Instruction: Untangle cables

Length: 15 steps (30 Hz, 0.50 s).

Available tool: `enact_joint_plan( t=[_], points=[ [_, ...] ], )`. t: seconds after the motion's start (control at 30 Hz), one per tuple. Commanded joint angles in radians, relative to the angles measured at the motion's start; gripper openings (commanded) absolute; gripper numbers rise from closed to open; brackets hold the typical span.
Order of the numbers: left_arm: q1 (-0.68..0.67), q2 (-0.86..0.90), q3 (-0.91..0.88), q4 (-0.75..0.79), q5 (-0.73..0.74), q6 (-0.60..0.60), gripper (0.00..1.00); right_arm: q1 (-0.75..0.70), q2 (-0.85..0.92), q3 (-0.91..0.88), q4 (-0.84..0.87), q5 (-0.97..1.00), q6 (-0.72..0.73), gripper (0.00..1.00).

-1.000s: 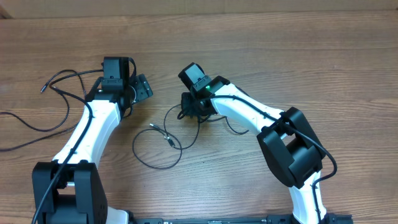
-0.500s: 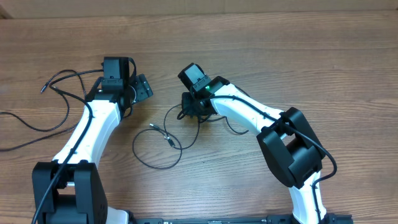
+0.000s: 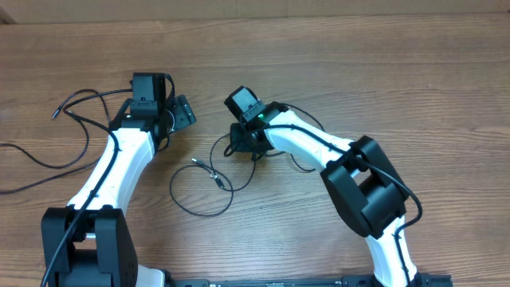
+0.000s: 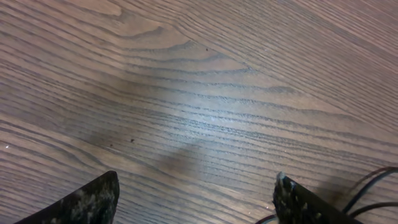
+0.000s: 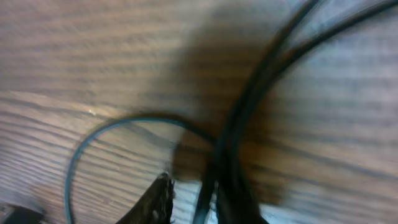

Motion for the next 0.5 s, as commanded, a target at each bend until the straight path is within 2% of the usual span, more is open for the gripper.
enact_joint_plan(
  t=[0.0,0.27,0.33,0.47],
  points=[
    [-0.002,0.012,0.001,0.004,0.005,-0.007,0.79,0.006,0.086,-0.007,-0.005,0.01,0.003,0.22],
    [-0.002,0.012,0.001,0.004,0.005,-0.007,0.79,0.006,0.109,-0.007,-0.004,0.007,0.003,0.12],
    [-0.002,0.012,0.0,0.004,0.005,-0.007,0.79,0.005,0.109,-0.007,-0.005,0.006,0.003,0.04],
    [-0.002,0.012,0.0,0.005,0.005,-0.007,0.79,0.003,0.085,0.016,-0.034,-0.025,0.002,0.04]
  ],
)
